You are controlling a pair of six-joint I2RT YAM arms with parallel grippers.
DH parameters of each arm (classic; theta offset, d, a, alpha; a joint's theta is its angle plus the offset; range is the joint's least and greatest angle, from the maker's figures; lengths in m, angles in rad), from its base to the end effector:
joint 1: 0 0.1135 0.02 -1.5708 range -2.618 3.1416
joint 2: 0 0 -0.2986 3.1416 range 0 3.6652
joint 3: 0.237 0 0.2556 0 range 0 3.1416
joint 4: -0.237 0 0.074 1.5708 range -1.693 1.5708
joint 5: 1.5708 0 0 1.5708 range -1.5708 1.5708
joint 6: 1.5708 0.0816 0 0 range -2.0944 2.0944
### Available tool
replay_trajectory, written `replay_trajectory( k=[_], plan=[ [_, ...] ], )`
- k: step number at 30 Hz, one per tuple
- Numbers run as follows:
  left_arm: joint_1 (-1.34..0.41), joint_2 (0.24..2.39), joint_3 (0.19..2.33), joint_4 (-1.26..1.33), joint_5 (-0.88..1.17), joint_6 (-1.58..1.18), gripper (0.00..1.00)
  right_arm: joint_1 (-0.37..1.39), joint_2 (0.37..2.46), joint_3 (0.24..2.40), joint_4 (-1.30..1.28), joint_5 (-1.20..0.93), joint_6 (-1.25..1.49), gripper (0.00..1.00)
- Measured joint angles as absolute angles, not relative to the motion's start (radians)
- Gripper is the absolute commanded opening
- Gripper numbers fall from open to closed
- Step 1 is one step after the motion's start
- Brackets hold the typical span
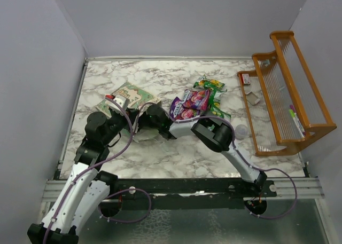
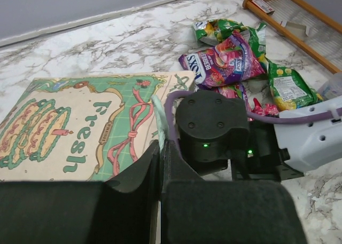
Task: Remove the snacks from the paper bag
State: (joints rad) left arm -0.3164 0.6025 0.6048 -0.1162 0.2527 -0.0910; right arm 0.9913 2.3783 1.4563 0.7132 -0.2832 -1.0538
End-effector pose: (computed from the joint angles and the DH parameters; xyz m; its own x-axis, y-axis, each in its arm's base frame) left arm 0.1593 -0.0736 0.3259 -0.1564 -0.0414 -0.9868 0.5253 0.8426 -0.1186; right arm 0.3000 0.5001 0.1266 0.7724 -0.3440 -0.5339 -0.5698 -0.0039 -0.8218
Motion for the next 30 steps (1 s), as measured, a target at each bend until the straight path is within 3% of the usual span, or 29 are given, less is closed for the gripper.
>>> replay_trajectory(
  k=[4, 10, 15, 17, 22, 30],
  plan=[
    [-0.316, 0.603, 0.603, -0.113, 0.27, -0.091, 0.0, 0.986, 2.474, 1.588, 0.688, -0.286, -1.066, 0.58],
    [-0.315, 0.608, 0.596, -0.113, 0.276, -0.091, 0.0, 0.972, 2.598, 1.788, 0.625, -0.282, -1.077, 0.45],
    [-0.314, 0.609, 0.593, -0.113, 0.276, -0.091, 0.0, 0.96, 2.646, 1.879, 0.585, -0.284, -1.041, 0.19],
    [-0.314, 0.607, 0.593, -0.113, 0.276, -0.091, 0.0, 0.952, 2.649, 1.89, 0.578, -0.284, -1.022, 0.14],
    [-0.315, 0.602, 0.593, -0.113, 0.257, -0.091, 0.0, 0.938, 2.642, 1.87, 0.588, -0.273, -0.981, 0.04],
    [-0.315, 0.605, 0.593, -0.123, 0.159, -0.091, 0.0, 0.929, 2.469, 1.57, 0.667, -0.186, -0.914, 0.01]
  ],
)
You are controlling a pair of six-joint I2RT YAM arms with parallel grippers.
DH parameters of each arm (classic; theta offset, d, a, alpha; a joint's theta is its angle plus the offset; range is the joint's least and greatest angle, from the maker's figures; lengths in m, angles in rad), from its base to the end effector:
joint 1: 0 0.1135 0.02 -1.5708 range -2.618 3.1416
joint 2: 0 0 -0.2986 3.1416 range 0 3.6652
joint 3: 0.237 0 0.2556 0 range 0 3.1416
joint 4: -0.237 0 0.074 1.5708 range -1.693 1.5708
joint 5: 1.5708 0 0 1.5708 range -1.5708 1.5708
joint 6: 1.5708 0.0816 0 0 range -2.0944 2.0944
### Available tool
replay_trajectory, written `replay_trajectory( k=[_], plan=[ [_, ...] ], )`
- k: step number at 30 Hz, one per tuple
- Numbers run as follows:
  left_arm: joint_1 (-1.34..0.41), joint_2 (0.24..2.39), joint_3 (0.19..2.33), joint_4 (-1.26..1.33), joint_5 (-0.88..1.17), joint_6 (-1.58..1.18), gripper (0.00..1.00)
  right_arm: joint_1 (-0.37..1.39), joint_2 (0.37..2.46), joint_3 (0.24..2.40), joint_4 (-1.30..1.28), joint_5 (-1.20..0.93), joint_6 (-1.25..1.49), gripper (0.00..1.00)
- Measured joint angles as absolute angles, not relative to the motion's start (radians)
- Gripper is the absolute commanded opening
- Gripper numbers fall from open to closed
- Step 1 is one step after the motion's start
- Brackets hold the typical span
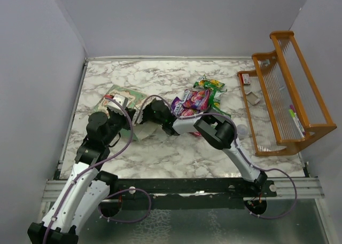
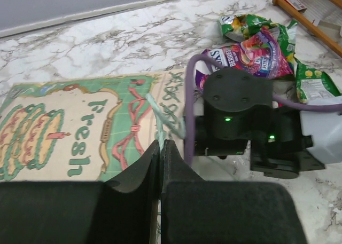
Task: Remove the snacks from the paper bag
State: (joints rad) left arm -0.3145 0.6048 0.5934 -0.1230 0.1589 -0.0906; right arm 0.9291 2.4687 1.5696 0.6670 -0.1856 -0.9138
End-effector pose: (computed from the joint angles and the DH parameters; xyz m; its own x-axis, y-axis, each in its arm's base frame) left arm 0.1640 -0.0669 0.3197 -0.1680 -0.0393 -0.9850 0.4412 0.8906 -0.1108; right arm 0.3502 0.4938 0.1070 0.6245 -0.4644 -0.6280 -0.6555 0.1255 -0.7447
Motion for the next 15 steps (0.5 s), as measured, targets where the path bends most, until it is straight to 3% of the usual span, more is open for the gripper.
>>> replay_trajectory(
  k=[5, 10, 15],
  plan=[
    [-0.315, 0.61, 0.593, -0.134, 0.115, -0.091, 0.0, 0.929, 2.314, 1.394, 0.721, -0.152, -0.868, 0.03],
    [-0.316, 0.616, 0.593, -0.138, 0.088, -0.09, 0.0, 0.929, 2.233, 1.307, 0.736, -0.153, -0.817, 0.3],
    [-0.316, 0.615, 0.593, -0.146, 0.056, -0.09, 0.0, 0.933, 2.172, 1.218, 0.715, -0.179, -0.756, 0.46]
  ],
)
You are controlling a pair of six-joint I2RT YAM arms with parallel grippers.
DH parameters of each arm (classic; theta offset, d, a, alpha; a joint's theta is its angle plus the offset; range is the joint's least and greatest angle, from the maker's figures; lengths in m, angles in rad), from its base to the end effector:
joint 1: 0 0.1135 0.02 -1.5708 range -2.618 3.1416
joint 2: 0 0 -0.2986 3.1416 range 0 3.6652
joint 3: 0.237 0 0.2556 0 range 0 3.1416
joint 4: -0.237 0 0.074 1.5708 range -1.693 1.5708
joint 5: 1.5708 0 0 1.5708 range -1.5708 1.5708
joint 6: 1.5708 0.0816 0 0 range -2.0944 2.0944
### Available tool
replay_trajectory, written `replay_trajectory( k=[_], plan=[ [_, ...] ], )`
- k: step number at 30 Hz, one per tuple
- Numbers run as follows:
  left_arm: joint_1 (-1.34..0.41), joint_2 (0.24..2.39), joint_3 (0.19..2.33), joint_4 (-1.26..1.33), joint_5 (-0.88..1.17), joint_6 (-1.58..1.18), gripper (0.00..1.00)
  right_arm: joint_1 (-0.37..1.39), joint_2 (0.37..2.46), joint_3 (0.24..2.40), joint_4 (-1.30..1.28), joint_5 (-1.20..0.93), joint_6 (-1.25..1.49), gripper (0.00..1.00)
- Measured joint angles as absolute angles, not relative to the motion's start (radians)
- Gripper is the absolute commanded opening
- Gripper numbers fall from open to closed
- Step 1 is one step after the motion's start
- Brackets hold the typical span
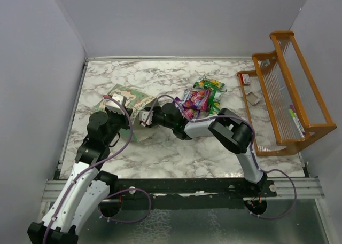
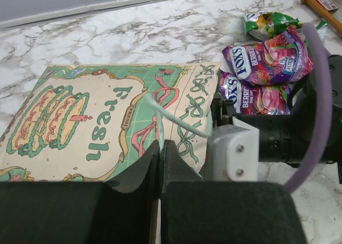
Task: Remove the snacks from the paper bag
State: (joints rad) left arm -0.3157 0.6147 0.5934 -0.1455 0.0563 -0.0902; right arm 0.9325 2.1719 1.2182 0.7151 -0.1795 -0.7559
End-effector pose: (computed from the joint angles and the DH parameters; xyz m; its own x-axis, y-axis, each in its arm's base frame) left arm 0.1688 -0.0600 0.3146 -0.1898 -0.0326 -0.9813 0.3471 0.9327 -0.0981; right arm 0.3050 0.4355 0.1554 0.5105 -0.4447 -0.7360 -0.7468 0.1950 -0.6358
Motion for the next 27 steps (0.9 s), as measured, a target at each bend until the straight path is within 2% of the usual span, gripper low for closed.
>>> replay_trajectory(
  k=[5, 9, 14, 18, 22, 27],
  plan=[
    [-0.316, 0.598, 0.593, -0.146, 0.039, -0.091, 0.0, 0.95, 2.052, 1.097, 0.66, -0.219, -0.669, 0.55],
    [-0.316, 0.597, 0.593, -0.145, 0.036, -0.092, 0.0, 0.955, 1.88, 0.962, 0.628, -0.271, -0.504, 0.68],
    [-0.316, 0.61, 0.594, -0.145, 0.037, -0.096, 0.0, 0.956, 1.725, 0.878, 0.553, -0.287, -0.146, 0.71],
    [-0.316, 0.614, 0.594, -0.146, 0.037, -0.099, 0.0, 0.941, 1.692, 0.921, 0.361, -0.201, 0.3, 0.72],
    [-0.316, 0.614, 0.595, -0.145, 0.041, -0.105, 0.0, 0.901, 1.686, 0.91, 0.298, -0.161, 0.665, 0.76],
    [-0.316, 0.614, 0.604, -0.15, 0.05, -0.113, 0.0, 0.872, 1.735, 0.937, 0.285, -0.139, 0.884, 0.73]
  ],
)
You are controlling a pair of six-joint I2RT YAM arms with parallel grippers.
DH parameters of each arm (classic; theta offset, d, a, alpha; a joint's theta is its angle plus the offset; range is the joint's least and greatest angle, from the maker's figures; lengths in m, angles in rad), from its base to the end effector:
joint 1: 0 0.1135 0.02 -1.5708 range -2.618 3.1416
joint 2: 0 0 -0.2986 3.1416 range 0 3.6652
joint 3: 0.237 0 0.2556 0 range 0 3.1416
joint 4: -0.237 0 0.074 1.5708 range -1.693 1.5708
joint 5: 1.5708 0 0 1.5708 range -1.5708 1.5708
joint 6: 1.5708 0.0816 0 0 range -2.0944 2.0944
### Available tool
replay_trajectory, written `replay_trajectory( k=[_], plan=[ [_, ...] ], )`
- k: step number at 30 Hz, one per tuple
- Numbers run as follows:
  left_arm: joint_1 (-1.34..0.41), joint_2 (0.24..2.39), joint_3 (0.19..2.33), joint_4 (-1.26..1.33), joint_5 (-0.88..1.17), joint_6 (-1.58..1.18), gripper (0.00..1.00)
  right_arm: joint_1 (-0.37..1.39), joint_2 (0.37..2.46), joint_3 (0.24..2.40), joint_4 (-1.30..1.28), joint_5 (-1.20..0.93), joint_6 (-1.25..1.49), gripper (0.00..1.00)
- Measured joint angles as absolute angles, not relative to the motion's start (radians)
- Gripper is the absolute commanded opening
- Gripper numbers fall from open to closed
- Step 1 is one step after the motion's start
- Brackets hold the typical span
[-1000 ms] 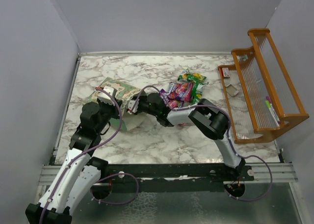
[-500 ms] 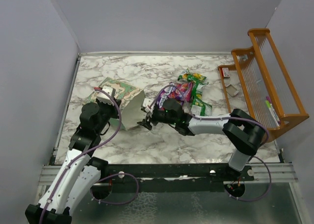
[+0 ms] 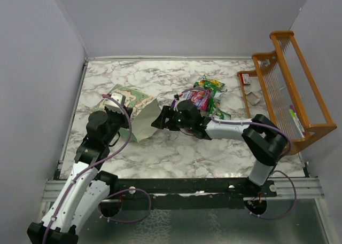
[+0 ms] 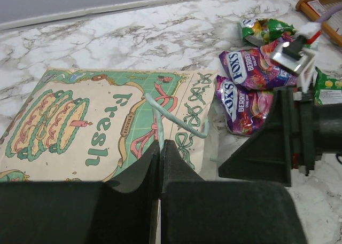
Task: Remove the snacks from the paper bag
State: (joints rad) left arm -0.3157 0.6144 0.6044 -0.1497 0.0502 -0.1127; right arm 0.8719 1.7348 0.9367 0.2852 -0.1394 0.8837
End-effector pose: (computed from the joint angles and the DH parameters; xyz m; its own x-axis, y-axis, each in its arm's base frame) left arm 0.1685 -0.0593 0.3184 -0.1904 -0.0560 -0.9801 0.3379 0.9336 -0.1190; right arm 0.2616 0.3289 0.1961 -0.8466 0.1826 -0.5000 -0.2862 0.6358 0.7169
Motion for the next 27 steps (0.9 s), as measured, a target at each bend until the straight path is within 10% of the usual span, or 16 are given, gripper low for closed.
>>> replay_trajectory(
  k=[27],
  plan=[
    [-0.316, 0.815, 0.791, -0.168, 0.282, -0.121, 0.0, 0.837, 2.13, 1.127, 0.499, -0.227, 1.175, 0.08]
  ],
)
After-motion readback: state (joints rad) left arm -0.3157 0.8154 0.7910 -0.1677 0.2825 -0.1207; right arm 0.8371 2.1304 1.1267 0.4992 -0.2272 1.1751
